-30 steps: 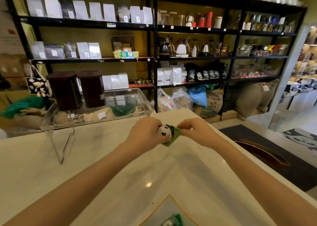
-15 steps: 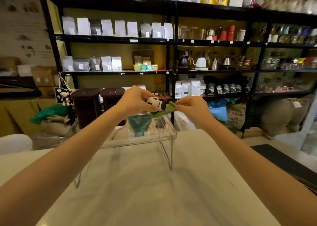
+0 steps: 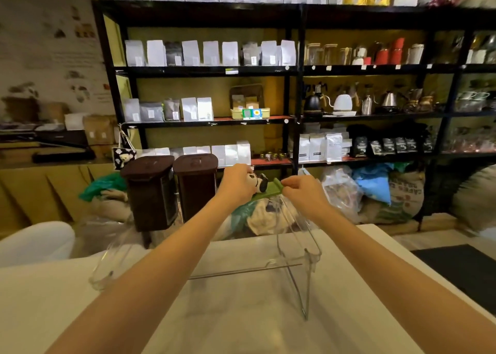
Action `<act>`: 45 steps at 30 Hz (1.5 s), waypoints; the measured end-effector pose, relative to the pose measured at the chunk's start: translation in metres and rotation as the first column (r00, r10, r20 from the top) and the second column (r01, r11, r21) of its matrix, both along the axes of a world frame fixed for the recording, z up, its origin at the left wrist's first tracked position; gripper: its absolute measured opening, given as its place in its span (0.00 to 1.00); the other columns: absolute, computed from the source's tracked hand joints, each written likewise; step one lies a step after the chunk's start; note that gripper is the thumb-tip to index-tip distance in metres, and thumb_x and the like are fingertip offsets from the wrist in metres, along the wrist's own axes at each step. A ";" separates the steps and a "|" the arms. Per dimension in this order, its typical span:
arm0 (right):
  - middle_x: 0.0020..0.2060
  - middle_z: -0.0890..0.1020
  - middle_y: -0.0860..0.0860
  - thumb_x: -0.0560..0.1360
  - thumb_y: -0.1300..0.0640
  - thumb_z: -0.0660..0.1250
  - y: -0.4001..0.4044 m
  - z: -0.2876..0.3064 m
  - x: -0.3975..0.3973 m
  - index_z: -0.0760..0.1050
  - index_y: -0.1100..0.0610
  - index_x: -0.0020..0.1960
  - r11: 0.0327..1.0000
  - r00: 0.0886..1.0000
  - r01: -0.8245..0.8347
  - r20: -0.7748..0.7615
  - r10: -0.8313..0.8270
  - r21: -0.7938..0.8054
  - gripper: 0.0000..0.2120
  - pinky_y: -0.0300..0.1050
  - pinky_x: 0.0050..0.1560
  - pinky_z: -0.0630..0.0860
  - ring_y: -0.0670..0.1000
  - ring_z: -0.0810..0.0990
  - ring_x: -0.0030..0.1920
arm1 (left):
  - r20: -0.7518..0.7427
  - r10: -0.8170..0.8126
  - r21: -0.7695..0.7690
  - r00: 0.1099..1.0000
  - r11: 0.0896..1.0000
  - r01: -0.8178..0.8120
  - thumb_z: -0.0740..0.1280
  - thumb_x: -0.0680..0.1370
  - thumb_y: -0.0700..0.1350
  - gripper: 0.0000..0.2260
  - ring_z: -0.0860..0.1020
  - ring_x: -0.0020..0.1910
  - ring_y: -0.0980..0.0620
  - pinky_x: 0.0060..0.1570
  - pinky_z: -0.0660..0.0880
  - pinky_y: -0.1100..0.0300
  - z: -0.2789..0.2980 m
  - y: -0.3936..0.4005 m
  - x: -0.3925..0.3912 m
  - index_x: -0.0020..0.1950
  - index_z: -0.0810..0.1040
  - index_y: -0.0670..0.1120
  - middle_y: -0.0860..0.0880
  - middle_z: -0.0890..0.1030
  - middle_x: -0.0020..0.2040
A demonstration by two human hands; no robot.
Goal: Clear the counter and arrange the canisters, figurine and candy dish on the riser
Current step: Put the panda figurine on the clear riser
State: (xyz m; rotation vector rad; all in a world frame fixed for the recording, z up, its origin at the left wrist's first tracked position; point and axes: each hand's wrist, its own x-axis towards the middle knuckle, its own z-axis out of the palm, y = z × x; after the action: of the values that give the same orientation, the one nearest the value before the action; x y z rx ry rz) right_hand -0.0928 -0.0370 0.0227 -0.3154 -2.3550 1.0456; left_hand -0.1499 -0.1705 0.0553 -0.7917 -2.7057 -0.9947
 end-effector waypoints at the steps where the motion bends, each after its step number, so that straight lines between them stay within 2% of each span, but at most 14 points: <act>1: 0.46 0.83 0.56 0.75 0.58 0.62 0.000 -0.002 -0.002 0.79 0.59 0.56 1.000 1.000 0.012 0.007 -0.012 0.022 0.13 0.38 0.39 0.70 0.47 0.75 0.40 | 0.013 0.005 -0.012 1.000 1.000 -0.005 0.66 0.73 0.34 0.13 0.76 0.49 0.44 0.53 0.76 0.52 -0.002 0.002 -0.002 0.57 0.77 0.36 0.37 0.79 0.57; 6: 0.40 0.81 0.54 0.76 0.58 0.62 0.005 -0.010 -0.009 0.81 0.59 0.54 0.994 0.998 0.060 0.030 -0.063 0.093 0.12 0.37 0.34 0.69 0.45 0.73 0.33 | 0.056 -0.001 -0.069 0.998 0.998 0.004 0.63 0.75 0.34 0.12 0.72 0.46 0.45 0.51 0.75 0.51 -0.009 0.006 -0.010 0.56 0.78 0.35 0.38 0.79 0.51; 10: 0.54 0.81 0.57 0.75 0.56 0.63 0.004 -0.010 -0.008 0.78 0.56 0.59 0.978 0.991 0.093 0.075 -0.108 0.185 0.14 0.46 0.48 0.78 0.55 0.79 0.49 | 0.058 -0.023 -0.081 0.998 0.996 0.028 0.63 0.75 0.35 0.14 0.75 0.54 0.41 0.53 0.73 0.52 -0.010 0.006 -0.009 0.60 0.76 0.37 0.37 0.78 0.58; 13: 0.58 0.77 0.57 0.75 0.56 0.61 0.003 -0.006 -0.007 0.77 0.54 0.60 0.937 0.978 0.097 0.143 -0.152 0.335 0.14 0.53 0.53 0.79 0.57 0.77 0.52 | 0.026 -0.046 -0.121 0.999 0.991 0.048 0.62 0.75 0.34 0.16 0.74 0.61 0.40 0.59 0.73 0.52 -0.010 0.006 -0.005 0.63 0.74 0.40 0.38 0.75 0.63; 16: 0.53 0.79 0.57 0.75 0.57 0.62 0.001 -0.004 -0.007 0.79 0.53 0.58 0.909 0.965 0.084 0.193 -0.176 0.409 0.13 0.54 0.53 0.79 0.57 0.77 0.51 | -0.001 -0.041 -0.164 0.999 0.986 0.040 0.64 0.75 0.34 0.18 0.72 0.63 0.40 0.63 0.71 0.51 -0.011 0.007 -0.005 0.65 0.73 0.41 0.39 0.74 0.65; 21: 0.49 0.81 0.56 0.75 0.56 0.62 0.001 -0.005 -0.010 0.79 0.55 0.57 0.910 0.957 0.090 0.218 -0.192 0.406 0.13 0.53 0.52 0.79 0.56 0.78 0.49 | -0.028 -0.035 -0.216 0.999 0.976 0.028 0.63 0.76 0.35 0.19 0.72 0.64 0.40 0.63 0.71 0.50 -0.011 0.007 -0.003 0.67 0.70 0.41 0.39 0.73 0.66; 26: 0.46 0.83 0.56 0.75 0.57 0.62 -0.001 -0.003 -0.009 0.79 0.55 0.56 0.937 0.953 0.080 0.250 -0.173 0.340 0.12 0.47 0.44 0.78 0.55 0.80 0.44 | -0.022 -0.029 -0.239 0.999 0.971 0.023 0.62 0.77 0.36 0.22 0.70 0.66 0.40 0.64 0.70 0.51 -0.014 0.007 -0.002 0.71 0.65 0.43 0.40 0.71 0.69; 29: 0.38 0.80 0.53 0.75 0.58 0.60 -0.001 0.001 -0.006 0.79 0.57 0.56 0.947 0.951 -0.001 0.292 -0.098 0.321 0.13 0.42 0.37 0.75 0.51 0.76 0.37 | -0.012 -0.016 -0.266 1.000 0.964 0.012 0.60 0.78 0.36 0.23 0.68 0.68 0.41 0.64 0.69 0.53 -0.016 0.007 0.000 0.73 0.59 0.42 0.40 0.68 0.71; 31: 0.37 0.78 0.52 0.76 0.59 0.59 -0.002 0.004 0.001 0.77 0.59 0.58 0.963 0.945 -0.070 0.325 -0.018 0.259 0.14 0.37 0.35 0.70 0.48 0.73 0.34 | -0.030 -0.022 -0.300 0.999 0.954 0.012 0.58 0.79 0.38 0.22 0.69 0.67 0.40 0.63 0.70 0.54 -0.017 0.008 0.002 0.73 0.59 0.40 0.39 0.67 0.71; 34: 0.51 0.81 0.59 0.76 0.60 0.59 -0.004 0.009 0.019 0.76 0.60 0.59 0.966 0.952 -0.107 0.303 0.031 0.237 0.15 0.38 0.42 0.71 0.49 0.74 0.40 | -0.030 -0.035 -0.313 0.999 0.950 0.024 0.58 0.80 0.43 0.21 0.73 0.62 0.40 0.58 0.72 0.52 -0.015 0.009 0.007 0.72 0.60 0.41 0.38 0.71 0.67; 36: 0.50 0.81 0.60 0.76 0.59 0.59 -0.007 0.013 0.034 0.77 0.61 0.58 0.959 0.956 -0.125 0.290 0.048 0.254 0.14 0.37 0.38 0.70 0.49 0.74 0.38 | -0.059 -0.061 -0.339 0.996 0.940 0.037 0.57 0.80 0.46 0.22 0.73 0.61 0.41 0.57 0.72 0.52 -0.011 0.009 0.014 0.72 0.60 0.41 0.39 0.70 0.67; 40: 0.59 0.79 0.57 0.77 0.58 0.57 -0.012 0.018 0.067 0.73 0.58 0.63 0.951 0.956 -0.137 0.289 0.053 0.279 0.16 0.43 0.51 0.73 0.55 0.78 0.54 | -0.240 -0.033 -0.371 0.970 0.927 -0.060 0.55 0.80 0.48 0.16 0.75 0.55 0.39 0.50 0.73 0.50 0.006 0.002 0.031 0.63 0.71 0.40 0.39 0.75 0.59; 43: 0.58 0.79 0.57 0.78 0.58 0.57 -0.015 0.025 0.101 0.73 0.58 0.62 0.934 0.955 -0.153 0.290 0.056 0.324 0.15 0.43 0.50 0.73 0.55 0.78 0.54 | -0.280 -0.068 -0.379 0.957 0.924 -0.045 0.56 0.79 0.48 0.15 0.77 0.51 0.40 0.46 0.73 0.51 0.020 -0.005 0.050 0.56 0.75 0.39 0.38 0.78 0.54; 45: 0.58 0.79 0.56 0.78 0.57 0.57 -0.016 0.028 0.126 0.74 0.58 0.61 0.924 0.959 -0.149 0.281 0.048 0.352 0.15 0.46 0.55 0.73 0.55 0.77 0.56 | -0.299 -0.118 -0.366 0.947 0.931 0.000 0.55 0.79 0.47 0.15 0.77 0.48 0.41 0.47 0.74 0.50 0.025 -0.011 0.069 0.55 0.75 0.39 0.39 0.78 0.53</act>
State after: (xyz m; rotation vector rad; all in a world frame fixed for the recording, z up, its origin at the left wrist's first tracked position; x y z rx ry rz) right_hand 0.0333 -0.0530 0.0502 -0.2042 -2.7751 0.6058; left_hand -0.0814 -0.1815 0.0804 -1.0016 -2.6168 -0.3319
